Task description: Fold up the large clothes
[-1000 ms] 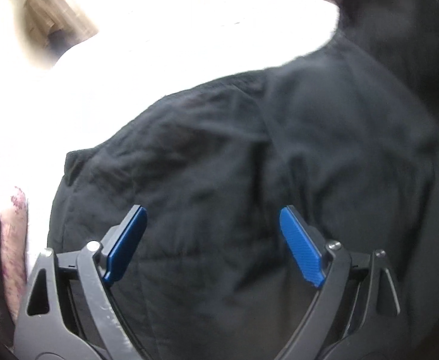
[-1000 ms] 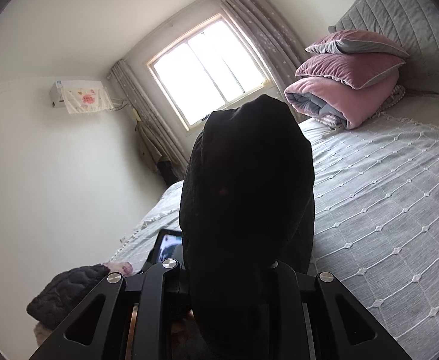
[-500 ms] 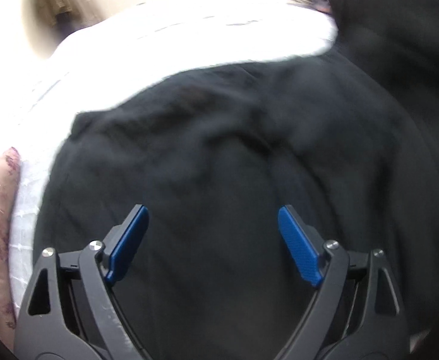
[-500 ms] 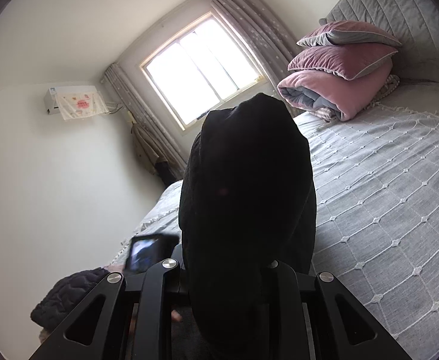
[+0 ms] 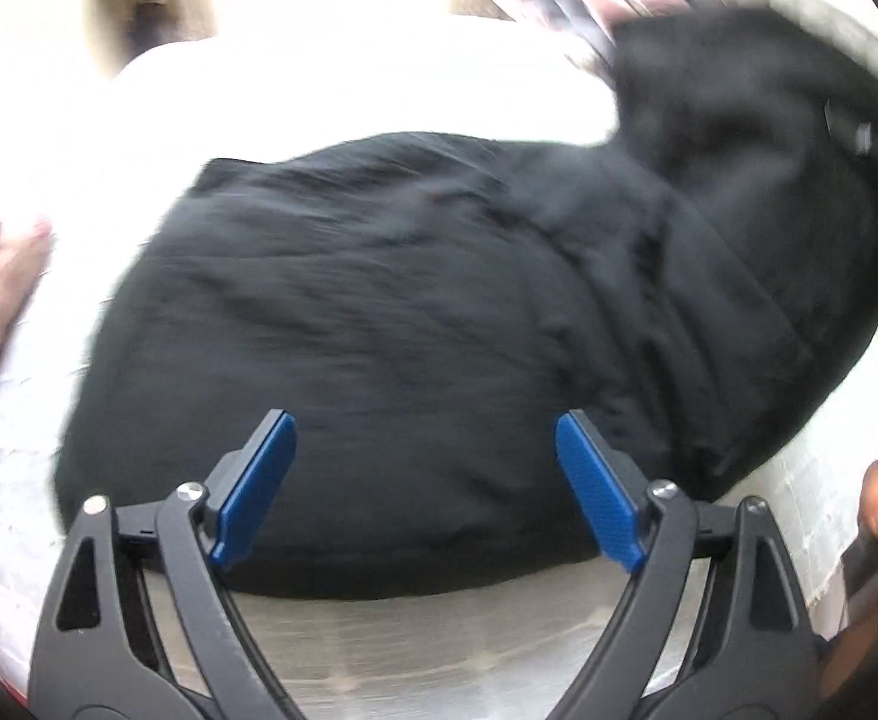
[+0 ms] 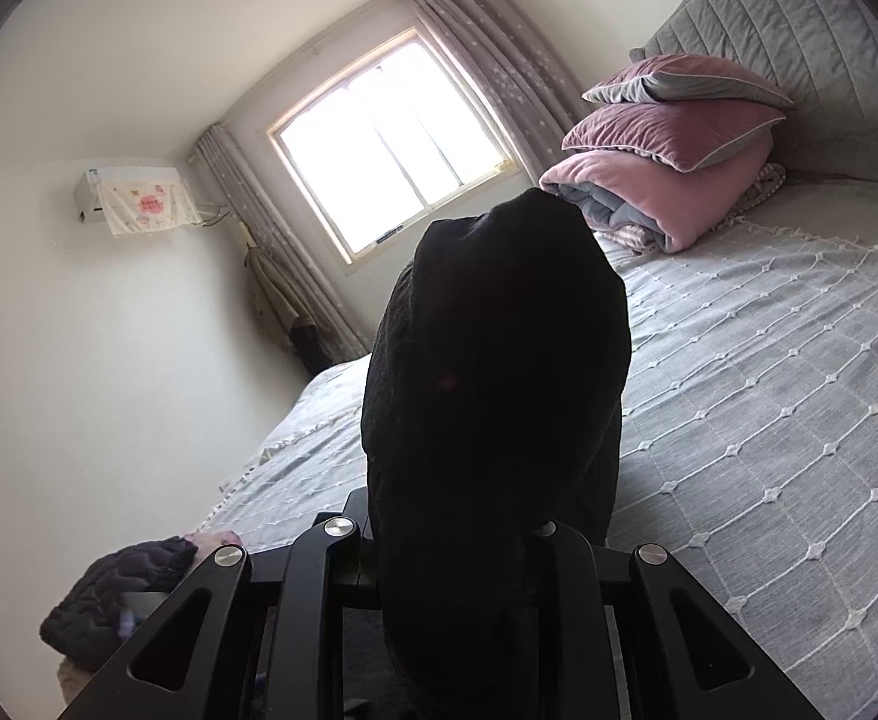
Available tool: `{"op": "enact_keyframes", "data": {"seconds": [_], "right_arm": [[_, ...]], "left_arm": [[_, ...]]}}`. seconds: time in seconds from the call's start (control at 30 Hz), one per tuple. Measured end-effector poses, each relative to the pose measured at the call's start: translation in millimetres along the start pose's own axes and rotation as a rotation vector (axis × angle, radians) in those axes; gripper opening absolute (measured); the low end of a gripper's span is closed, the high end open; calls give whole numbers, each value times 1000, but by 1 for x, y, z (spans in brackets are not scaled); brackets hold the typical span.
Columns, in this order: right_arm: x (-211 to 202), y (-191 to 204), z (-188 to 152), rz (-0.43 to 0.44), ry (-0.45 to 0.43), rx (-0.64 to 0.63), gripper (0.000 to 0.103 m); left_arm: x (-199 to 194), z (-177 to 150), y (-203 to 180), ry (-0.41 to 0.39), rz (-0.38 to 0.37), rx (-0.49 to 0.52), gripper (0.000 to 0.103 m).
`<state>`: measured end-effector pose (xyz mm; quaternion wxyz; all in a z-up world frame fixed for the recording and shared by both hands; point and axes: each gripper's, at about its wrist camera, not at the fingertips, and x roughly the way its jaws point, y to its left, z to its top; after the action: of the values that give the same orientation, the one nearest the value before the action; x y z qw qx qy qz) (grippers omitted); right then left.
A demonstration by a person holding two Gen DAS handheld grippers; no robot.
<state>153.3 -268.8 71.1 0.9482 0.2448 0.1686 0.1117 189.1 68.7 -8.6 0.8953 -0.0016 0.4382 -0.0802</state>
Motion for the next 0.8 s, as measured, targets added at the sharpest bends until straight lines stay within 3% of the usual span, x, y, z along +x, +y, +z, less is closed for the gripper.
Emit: {"op": "enact_keyframes", "data": {"seconds": [0.13,0.2,0.3,0.4,0.5,0.63,0.73,0.8], "right_arm": [[0,-1,-1,-44,4,-18,22],[0,-1,-1,-60,4,-25,22],[-1,4,2,-86,-8,-47,22],[1,24,2,-131,-19,-97,22],[7,67,-3,-144,-33,-205,22],[26,153,-35,-83,-16,-433,22],[47,219,-86,11,46,-641,22],[69,247,-130,40,151,-769,22]], "left_arm": [[2,4,58,0,58,-116,89],[-4,9,81,-39,74,-188,89],[-16,13,123,-107,41,-277,89],[-9,11,152,-93,2,-350,89],[2,10,170,-47,9,-377,89],[-12,2,201,-91,66,-489,89],[-18,-12,236,-104,27,-638,89],[-15,-19,253,-99,9,-694,89]]}}
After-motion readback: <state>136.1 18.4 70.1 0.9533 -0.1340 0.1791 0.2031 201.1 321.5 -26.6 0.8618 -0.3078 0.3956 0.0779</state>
